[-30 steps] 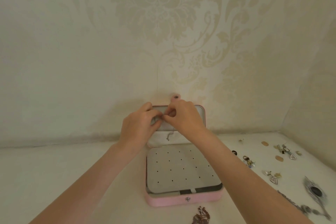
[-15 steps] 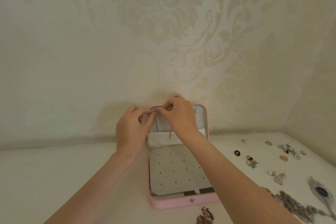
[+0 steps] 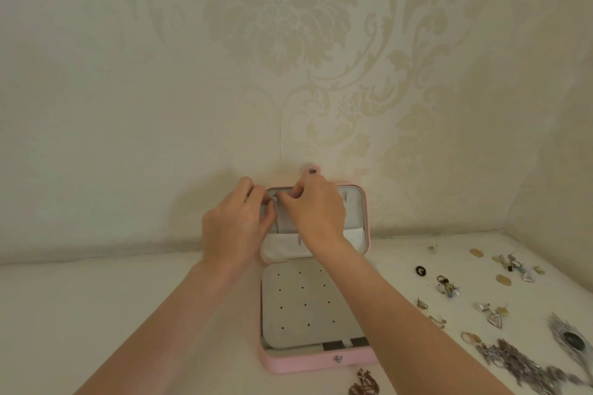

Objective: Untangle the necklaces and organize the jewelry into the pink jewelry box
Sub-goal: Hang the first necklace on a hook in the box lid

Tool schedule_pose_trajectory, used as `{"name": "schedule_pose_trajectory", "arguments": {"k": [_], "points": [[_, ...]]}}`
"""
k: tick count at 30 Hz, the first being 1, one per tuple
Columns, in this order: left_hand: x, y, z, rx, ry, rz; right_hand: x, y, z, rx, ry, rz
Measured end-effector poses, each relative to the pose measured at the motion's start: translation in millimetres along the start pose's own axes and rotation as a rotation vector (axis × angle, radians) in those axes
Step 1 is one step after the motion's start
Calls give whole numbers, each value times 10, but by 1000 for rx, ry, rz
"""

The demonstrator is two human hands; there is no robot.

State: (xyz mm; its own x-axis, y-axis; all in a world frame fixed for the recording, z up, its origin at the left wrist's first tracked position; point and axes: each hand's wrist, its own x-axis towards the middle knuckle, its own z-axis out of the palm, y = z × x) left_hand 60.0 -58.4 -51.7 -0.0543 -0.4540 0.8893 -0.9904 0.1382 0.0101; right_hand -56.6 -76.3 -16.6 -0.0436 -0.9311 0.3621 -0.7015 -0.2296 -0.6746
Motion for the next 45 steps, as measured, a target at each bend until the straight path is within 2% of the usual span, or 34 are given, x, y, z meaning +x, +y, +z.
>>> {"name": "schedule_pose_trajectory", "arguments": {"k": [5, 10, 16, 19, 24, 29, 37, 41, 45], "points": [[-13, -9, -17, -26, -23, 9, 35, 33, -38, -9, -47, -10], [-41, -37, -52, -129, -18, 83, 61, 181, -168, -25, -192, -38], [-101, -13, -141, -226, -46, 70, 54, 305, -507, -171, -289, -102], [-171, 34, -206, -293, -139, 82, 82, 283, -632, -171, -275, -123], [-164, -63, -230, -257, -378, 86, 111, 109, -551, -82, -182, -184], [-159, -35, -231, -321, -513, -41, 92, 40, -326, -83, -195, -218], [-150, -60, -220, -446, -553, -38, -34, 198, -297, -57, -320, -115], [-144, -49, -215, -421, -557, -32, -114, 234, -263, -55, -416, -150], [-108, -7, -263, -364, -543, -49, -156, 244, -267, 5, -425, -180]]}}
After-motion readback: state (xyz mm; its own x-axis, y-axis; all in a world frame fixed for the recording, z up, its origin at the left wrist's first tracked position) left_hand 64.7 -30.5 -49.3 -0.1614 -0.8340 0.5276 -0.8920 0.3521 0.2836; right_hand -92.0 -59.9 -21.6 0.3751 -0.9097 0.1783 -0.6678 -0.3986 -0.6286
